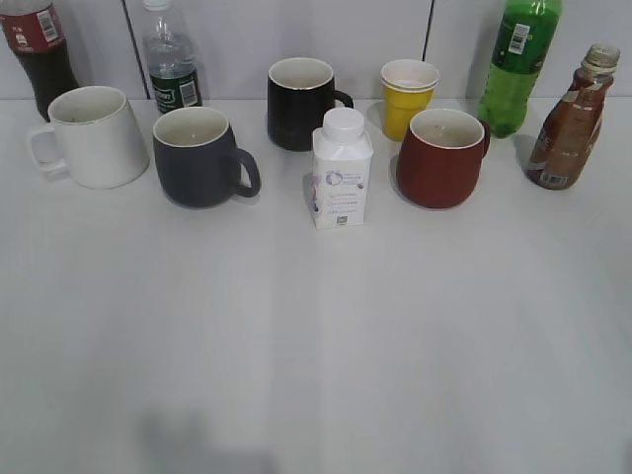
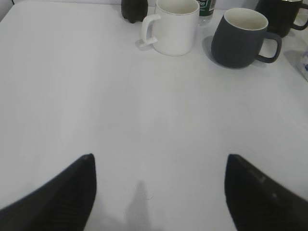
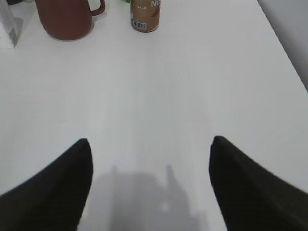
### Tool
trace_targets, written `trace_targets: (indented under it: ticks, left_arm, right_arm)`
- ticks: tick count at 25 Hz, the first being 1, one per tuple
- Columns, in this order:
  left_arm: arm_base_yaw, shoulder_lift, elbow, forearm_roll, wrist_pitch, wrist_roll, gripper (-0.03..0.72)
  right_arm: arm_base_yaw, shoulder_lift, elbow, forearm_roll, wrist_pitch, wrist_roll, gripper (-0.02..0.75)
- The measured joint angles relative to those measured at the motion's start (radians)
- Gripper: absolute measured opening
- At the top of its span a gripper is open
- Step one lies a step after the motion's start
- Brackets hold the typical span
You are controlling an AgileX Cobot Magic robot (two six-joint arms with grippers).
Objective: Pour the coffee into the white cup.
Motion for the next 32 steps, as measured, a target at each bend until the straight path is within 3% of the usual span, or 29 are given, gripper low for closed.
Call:
trace_targets:
  ticks: [12,22,32]
  left_arm:
    - [0.000,0.000,0.000,0.002,0.000,0.000,0.622]
    - [0.000,0.000,0.000,0.006,0.000,0.000,0.544]
    - [0.000,0.000,-0.004,0.006,-0.015,0.000,0.534]
  right_arm:
    - [0.000,0.000,0.000,0.000,0.000,0.000,0.588]
    - [0.000,0.000,0.000,0.000,0.000,0.000,0.588]
    - [0.000,0.000,0.000,0.000,0.000,0.000,0.588]
